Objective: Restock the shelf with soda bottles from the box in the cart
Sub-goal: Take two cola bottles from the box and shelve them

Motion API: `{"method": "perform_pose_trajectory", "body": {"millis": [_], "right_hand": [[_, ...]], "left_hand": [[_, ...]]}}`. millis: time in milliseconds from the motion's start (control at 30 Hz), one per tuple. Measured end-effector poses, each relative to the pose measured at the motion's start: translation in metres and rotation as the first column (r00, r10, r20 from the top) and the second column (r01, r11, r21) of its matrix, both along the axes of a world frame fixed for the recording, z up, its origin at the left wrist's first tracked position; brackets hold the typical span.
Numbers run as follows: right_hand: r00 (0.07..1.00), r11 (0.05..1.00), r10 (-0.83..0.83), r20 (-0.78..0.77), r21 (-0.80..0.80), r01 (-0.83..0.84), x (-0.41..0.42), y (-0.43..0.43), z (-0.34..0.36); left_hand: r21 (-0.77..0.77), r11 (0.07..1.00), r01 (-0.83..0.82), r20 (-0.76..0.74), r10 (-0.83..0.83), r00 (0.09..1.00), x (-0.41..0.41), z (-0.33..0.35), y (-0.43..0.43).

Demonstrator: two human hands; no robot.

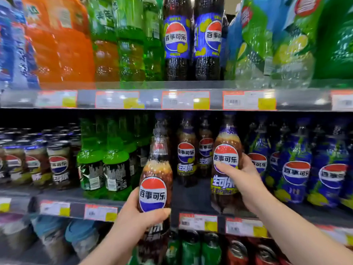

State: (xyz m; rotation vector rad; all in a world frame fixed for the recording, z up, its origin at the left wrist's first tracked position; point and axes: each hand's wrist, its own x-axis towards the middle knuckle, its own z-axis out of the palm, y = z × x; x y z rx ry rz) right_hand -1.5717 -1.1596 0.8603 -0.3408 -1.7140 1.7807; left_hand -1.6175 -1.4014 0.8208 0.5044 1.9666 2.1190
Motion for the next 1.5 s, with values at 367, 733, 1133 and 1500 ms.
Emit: {"method": "perform_pose_trajectory", "body": {"millis": [367, 733, 1133, 1500], "right_hand": [[0.996, 0.986, -0.086, -0.010, 0.146, 0.086, -0.032, 0.027, 0.007], [0.990, 0.968, -0.112, 0.091, 0.234, 0.088, -0.045, 0.052, -0.003], [0.986, 0.956, -0.156, 0.052, 0.260, 0.137, -0.053, 0.057, -0.011], [0.983, 0.924, -0.175, -0.057, 0.335, 0.184, -0.056, 0.063, -0.020]], "left_hand": [[0.050, 0.999, 0.016, 0.005, -0.017, 1.000, -0.032, 0.005, 0.024], [0.068, 0.997, 0.031, 0.012, -0.032, 0.999, -0.039, 0.005, 0.045], [0.109, 0.989, 0.098, -0.010, -0.098, 0.995, -0.042, 0.016, 0.061], [0.130, 0.986, 0.101, -0.041, -0.096, 0.995, -0.044, 0.028, 0.070]]}}
